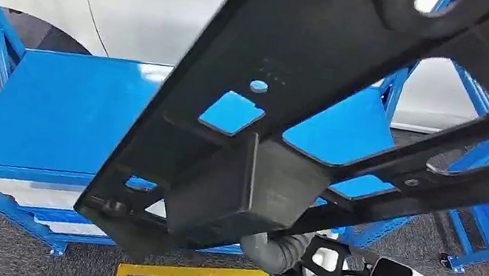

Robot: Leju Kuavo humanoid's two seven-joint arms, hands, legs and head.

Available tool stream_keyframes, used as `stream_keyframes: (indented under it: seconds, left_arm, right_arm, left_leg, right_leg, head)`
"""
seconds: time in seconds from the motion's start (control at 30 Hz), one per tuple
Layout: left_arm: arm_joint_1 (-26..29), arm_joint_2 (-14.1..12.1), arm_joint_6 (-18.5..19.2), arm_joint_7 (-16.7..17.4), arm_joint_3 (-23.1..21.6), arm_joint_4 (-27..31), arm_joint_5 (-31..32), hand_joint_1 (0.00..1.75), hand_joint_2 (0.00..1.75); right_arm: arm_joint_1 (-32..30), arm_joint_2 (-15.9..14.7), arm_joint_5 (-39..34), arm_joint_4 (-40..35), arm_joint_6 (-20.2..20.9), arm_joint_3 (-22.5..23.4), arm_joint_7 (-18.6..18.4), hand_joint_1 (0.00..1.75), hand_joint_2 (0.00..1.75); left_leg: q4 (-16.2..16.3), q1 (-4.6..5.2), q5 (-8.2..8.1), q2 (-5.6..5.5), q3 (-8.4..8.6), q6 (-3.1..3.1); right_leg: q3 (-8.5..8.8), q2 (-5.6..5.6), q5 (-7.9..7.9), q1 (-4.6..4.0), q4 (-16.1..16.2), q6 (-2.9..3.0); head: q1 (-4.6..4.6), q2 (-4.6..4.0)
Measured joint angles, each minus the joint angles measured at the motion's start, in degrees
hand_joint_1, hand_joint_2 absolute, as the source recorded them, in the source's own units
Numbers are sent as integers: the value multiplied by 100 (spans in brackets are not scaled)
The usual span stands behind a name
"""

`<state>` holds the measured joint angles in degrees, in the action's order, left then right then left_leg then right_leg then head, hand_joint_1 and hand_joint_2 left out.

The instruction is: Take the parts from the cabinet and place them on the table.

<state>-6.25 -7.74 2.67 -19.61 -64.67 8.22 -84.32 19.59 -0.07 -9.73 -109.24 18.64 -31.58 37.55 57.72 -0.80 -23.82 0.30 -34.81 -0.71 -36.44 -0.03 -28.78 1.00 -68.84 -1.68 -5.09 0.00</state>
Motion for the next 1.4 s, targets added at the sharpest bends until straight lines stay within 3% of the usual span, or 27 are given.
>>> stream_keyframes:
  seconds: [0.03,0.07,0.17,0.23,0.3,0.37,0.4,0.47,0.53,0.6,0.7,0.73,0.77,0.8,0.83,0.87,0.9,0.93,0.97,1.03,1.07,1.1,1.13,1.23,1.27,1.3,1.4]
  left_arm:
    - [0,0,-18,15,15,0,0,0,175]
    - [5,0,-63,55,42,0,0,0,175]
    - [8,2,-192,182,103,0,0,0,175]
    - [31,-2,-210,227,142,-2,0,0,175]
    - [64,0,-203,240,162,-4,0,0,175]
    - [68,2,-201,240,201,-4,0,0,175]
    - [68,0,-203,238,212,-4,0,0,175]
    - [73,0,-225,238,236,-9,0,0,175]
    - [67,-11,-267,238,284,-17,0,0,175]
    - [43,-44,-295,243,350,-31,0,0,175]
    - [54,-55,-340,271,419,-35,0,0,175]
    - [76,-55,-367,282,467,-35,0,0,175]
    - [77,-48,-378,293,498,-35,0,0,175]
    - [71,-48,-391,302,524,-35,0,0,175]
    - [71,-48,-417,312,564,-35,0,0,175]
    - [83,-48,-430,323,607,-37,0,0,175]
    - [92,-48,-459,343,647,-37,0,0,175]
    - [98,-48,-498,376,679,-37,0,0,175]
    - [102,-48,-522,402,710,-37,0,0,175]
    - [106,-37,-568,441,789,-37,0,0,175]
    - [106,-33,-588,448,815,-37,0,0,175]
    - [111,-31,-603,452,835,-37,0,0,175]
    - [116,-22,-612,457,852,-37,0,0,175]
    - [146,-13,-629,461,905,-37,0,0,175]
    - [148,-7,-647,472,909,-42,0,0,175]
    - [157,8,-657,487,914,-42,0,0,175]
    - [160,46,-684,494,944,-42,0,0,175]
  right_arm:
    - [25,-11,0,2,4,-7,2,175,175]
    - [72,-22,-2,2,11,-13,9,175,175]
    - [168,-57,-101,20,107,-22,-37,175,175]
    - [221,-92,-212,35,122,-33,-149,175,175]
    - [280,-127,-330,66,140,-52,-201,175,175]
    - [290,-181,-424,87,195,-57,-201,175,175]
    - [290,-214,-459,101,210,-61,-201,175,175]
    - [290,-293,-518,136,214,-77,-201,175,175]
    - [306,-356,-598,142,214,-85,-201,175,175]
    - [345,-402,-667,142,214,-92,-205,175,175]
    - [389,-467,-759,149,232,-105,-227,175,175]
    - [399,-498,-780,157,234,-105,-232,175,175]
    - [403,-538,-795,171,245,-109,-232,175,175]
    - [411,-579,-804,175,254,-114,-232,175,175]
    - [407,-614,-813,179,275,-116,-225,175,175]
    - [398,-640,-813,190,299,-116,-225,175,175]
    - [394,-662,-817,199,310,-122,-221,175,175]
    - [390,-682,-833,205,319,-122,-212,175,175]
    - [385,-697,-854,208,323,-123,-203,175,175]
    - [391,-719,-887,208,323,-124,-197,175,175]
    - [407,-721,-894,208,311,-122,-197,175,175]
    - [435,-721,-905,208,306,-122,-205,175,175]
    - [450,-723,-909,205,304,-118,-223,175,175]
    - [466,-741,-927,205,317,-96,-264,175,175]
    - [477,-743,-927,205,326,-92,-280,175,175]
    - [491,-743,-933,205,345,-94,-286,175,175]
    - [576,-743,-1071,234,431,-98,-361,175,175]
  left_leg:
    - [35,-3,24,-4,-62,23]
    - [71,9,48,-8,-114,58]
    - [69,16,162,-7,-144,178]
    - [92,-15,161,-10,-176,238]
    - [560,-23,-403,-15,-372,267]
    - [1449,-26,-976,-14,-619,305]
    - [1754,-26,-1046,-14,-667,314]
    - [1647,-24,-772,-14,-410,300]
    - [817,-22,-441,-16,219,240]
    - [-85,30,-657,-20,776,160]
    - [-39,77,-560,-28,672,79]
    - [-119,35,-441,-26,633,22]
    - [-137,13,-352,18,599,-10]
    - [-143,12,-291,18,532,-51]
    - [-133,11,-212,21,431,-64]
    - [-132,14,-155,22,346,-61]
    - [-119,16,-89,22,244,-57]
    - [-106,16,-24,23,142,-49]
    - [-96,16,32,23,54,-41]
    - [-54,16,136,22,-112,-12]
    - [-21,16,180,18,-173,13]
    - [17,43,206,10,-225,46]
    - [32,42,235,13,-239,75]
    - [-10,34,395,6,-264,198]
    - [37,10,305,5,-303,223]
    - [253,9,22,3,-420,243]
    - [1498,3,-797,3,-806,297]
  right_leg:
    - [356,-1,88,6,487,11]
    - [641,3,-82,-3,934,43]
    - [609,19,-21,-77,998,175]
    - [561,-11,98,-26,1061,292]
    - [439,-24,200,-39,1063,365]
    - [286,-28,320,-66,1056,389]
    - [207,-29,376,-76,1047,390]
    - [44,-30,487,-90,1024,380]
    - [-97,-22,590,-105,1008,357]
    - [-170,-20,690,-137,992,300]
    - [-154,-38,833,-86,1057,198]
    - [-163,-30,918,-120,1089,138]
    - [-227,3,755,-82,1020,119]
    - [-322,2,422,-80,791,90]
    - [-457,1,2,-61,341,65]
    - [-564,-1,-281,-56,-82,42]
    - [-655,0,-474,-56,-519,27]
    - [-658,-1,-453,-56,-767,19]
    - [-543,-1,-301,-50,-752,17]
    - [37,-2,83,-37,-90,30]
    - [442,-2,110,-33,440,49]
    - [800,2,-101,-56,951,77]
    - [861,19,-166,-81,1109,148]
    - [759,8,-44,-90,1105,284]
    - [720,-20,14,-69,1123,338]
    - [650,-19,57,-72,1124,391]
    - [454,-20,215,-98,1117,428]
  head:
    - [0,0]
    - [0,0]
    - [0,0]
    - [2,0]
    - [0,0]
    - [0,0]
    - [0,0]
    - [0,0]
    - [0,0]
    - [0,0]
    - [0,0]
    - [0,0]
    - [0,0]
    - [2,0]
    - [2,0]
    - [0,0]
    - [2,0]
    - [0,0]
    - [0,0]
    - [0,0]
    - [0,0]
    - [0,0]
    - [-4,0]
    - [0,0]
    - [0,0]
    - [0,0]
    - [0,0]
